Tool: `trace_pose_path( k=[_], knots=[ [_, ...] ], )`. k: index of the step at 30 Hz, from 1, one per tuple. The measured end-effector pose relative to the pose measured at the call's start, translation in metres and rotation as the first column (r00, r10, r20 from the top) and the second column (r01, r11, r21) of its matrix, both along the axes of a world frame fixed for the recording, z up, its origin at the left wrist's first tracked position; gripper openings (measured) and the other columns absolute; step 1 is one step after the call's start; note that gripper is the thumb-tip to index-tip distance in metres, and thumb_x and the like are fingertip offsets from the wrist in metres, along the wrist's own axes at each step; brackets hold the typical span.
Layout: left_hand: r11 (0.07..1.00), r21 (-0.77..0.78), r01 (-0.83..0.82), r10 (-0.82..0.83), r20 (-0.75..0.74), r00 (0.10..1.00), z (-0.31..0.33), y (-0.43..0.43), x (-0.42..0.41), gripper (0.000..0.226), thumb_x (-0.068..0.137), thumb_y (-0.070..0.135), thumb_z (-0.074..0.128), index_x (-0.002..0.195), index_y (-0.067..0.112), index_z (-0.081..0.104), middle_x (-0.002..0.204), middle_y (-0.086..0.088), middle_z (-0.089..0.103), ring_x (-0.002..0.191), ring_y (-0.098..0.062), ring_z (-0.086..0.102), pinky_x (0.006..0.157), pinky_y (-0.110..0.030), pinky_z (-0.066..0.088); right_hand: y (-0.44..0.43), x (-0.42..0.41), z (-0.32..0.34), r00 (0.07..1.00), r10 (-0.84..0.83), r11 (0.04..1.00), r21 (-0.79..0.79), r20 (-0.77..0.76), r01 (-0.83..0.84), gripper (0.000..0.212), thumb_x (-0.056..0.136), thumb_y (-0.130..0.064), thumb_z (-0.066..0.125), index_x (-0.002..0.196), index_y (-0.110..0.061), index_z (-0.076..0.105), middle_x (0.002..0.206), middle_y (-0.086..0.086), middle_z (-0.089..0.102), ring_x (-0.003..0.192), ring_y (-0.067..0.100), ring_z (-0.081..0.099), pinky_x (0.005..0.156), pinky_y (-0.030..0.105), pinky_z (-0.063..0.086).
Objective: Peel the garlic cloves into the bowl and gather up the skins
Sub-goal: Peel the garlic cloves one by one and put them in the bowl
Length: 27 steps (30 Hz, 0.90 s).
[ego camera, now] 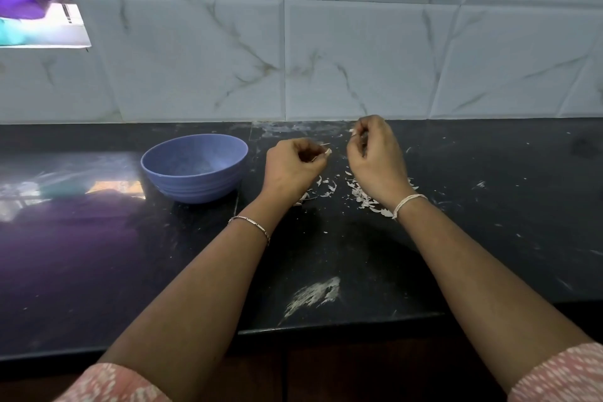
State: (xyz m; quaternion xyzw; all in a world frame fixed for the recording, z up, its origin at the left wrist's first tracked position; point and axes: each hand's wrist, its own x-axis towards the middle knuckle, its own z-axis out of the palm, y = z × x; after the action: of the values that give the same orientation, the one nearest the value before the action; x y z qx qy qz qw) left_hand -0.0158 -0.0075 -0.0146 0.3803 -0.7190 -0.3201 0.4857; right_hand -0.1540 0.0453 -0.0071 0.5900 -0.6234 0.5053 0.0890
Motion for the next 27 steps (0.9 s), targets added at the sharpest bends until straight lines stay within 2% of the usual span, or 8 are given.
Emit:
trace_pose_path(
  k=[2,4,7,10,12,18,23,27],
  knots=[
    [1.0,0.011,0.005,-0.005,0.009,1.0,0.0,0.0,0.0,0.007,0.086,0.017,0.072,0.09,0.017,0.077,0.066,0.011,0.065,0.061,-0.004,0.063,0.064,-0.008,0.05,0.0,-0.009,0.001,0.998,-0.038,0.997,0.058,-0.042,0.041,0.012,0.097,-0.022,0.052,0.089,-0.015,0.057,0.091,-0.004,0.053,0.083,0.018,0.056,0.072,0.033,0.042],
    [0.998,0.053,0.046,-0.046,-0.004,0.999,0.0,-0.002,-0.001,0.01,0.089,0.014,0.068,0.093,0.019,0.076,0.072,0.005,0.067,0.068,-0.017,0.069,0.073,-0.024,0.059,0.001,-0.015,0.0,0.99,-0.072,0.985,0.151,-0.121,0.09,0.035,0.097,-0.036,0.055,0.073,-0.011,0.062,0.088,-0.003,0.055,0.082,0.017,0.056,0.071,0.031,0.04],
    [0.992,0.086,0.093,-0.094,0.004,0.996,-0.001,-0.003,-0.001,0.016,0.094,0.01,0.062,0.094,0.021,0.073,0.076,0.001,0.063,0.065,-0.025,0.07,0.074,-0.042,0.061,0.003,-0.017,0.002,0.987,-0.076,0.985,0.145,-0.143,0.096,0.03,0.08,-0.027,0.077,0.063,-0.015,0.055,0.081,-0.001,0.056,0.074,0.016,0.054,0.07,0.032,0.046],
    [0.99,0.091,0.107,-0.107,-0.009,0.994,-0.001,-0.001,-0.001,0.017,0.095,0.007,0.06,0.094,0.019,0.072,0.076,-0.003,0.063,0.06,-0.021,0.065,0.071,-0.041,0.061,0.005,-0.011,0.003,0.995,0.067,0.989,0.138,-0.074,-0.056,0.014,0.079,-0.005,0.074,0.084,-0.015,0.064,0.082,-0.004,0.065,0.072,0.013,0.063,0.074,0.029,0.055],
    [0.989,0.1,0.111,-0.108,-0.041,0.993,-0.001,-0.001,-0.001,0.015,0.093,0.006,0.062,0.095,0.015,0.074,0.079,-0.005,0.067,0.064,-0.021,0.066,0.069,-0.04,0.062,0.005,-0.008,0.002,0.994,0.102,0.988,0.121,-0.046,-0.096,0.012,0.084,-0.007,0.069,0.094,-0.013,0.07,0.083,-0.007,0.068,0.072,0.008,0.065,0.073,0.021,0.054],
    [0.973,0.169,0.159,-0.133,-0.155,0.979,0.001,0.0,0.0,0.009,0.084,0.008,0.075,0.082,0.014,0.069,0.072,-0.004,0.067,0.064,-0.015,0.066,0.063,-0.032,0.061,-0.001,-0.002,0.0,0.989,0.085,0.988,0.116,0.118,-0.099,0.006,0.079,-0.014,0.075,0.085,-0.014,0.076,0.072,-0.007,0.07,0.062,-0.001,0.062,0.063,0.008,0.049],
    [0.941,0.252,0.225,-0.153,-0.274,0.95,-0.001,-0.002,0.0,0.009,0.083,0.007,0.076,0.081,0.012,0.069,0.078,-0.011,0.07,0.063,-0.015,0.065,0.064,-0.032,0.059,-0.005,-0.002,-0.002,0.901,0.166,0.972,0.089,0.401,-0.219,0.006,0.078,-0.011,0.079,0.08,-0.015,0.076,0.076,0.001,0.074,0.073,0.013,0.07,0.076,0.032,0.06],
    [0.905,0.291,0.312,-0.193,-0.371,0.908,-0.001,0.002,0.001,0.007,0.083,0.007,0.076,0.083,0.008,0.069,0.081,-0.013,0.07,0.065,-0.015,0.064,0.065,-0.031,0.06,-0.004,0.0,-0.003,0.866,0.165,0.974,0.063,0.473,-0.219,0.008,0.074,-0.011,0.081,0.074,-0.016,0.075,0.072,0.0,0.073,0.068,0.011,0.068,0.073,0.033,0.06]
  ],
)
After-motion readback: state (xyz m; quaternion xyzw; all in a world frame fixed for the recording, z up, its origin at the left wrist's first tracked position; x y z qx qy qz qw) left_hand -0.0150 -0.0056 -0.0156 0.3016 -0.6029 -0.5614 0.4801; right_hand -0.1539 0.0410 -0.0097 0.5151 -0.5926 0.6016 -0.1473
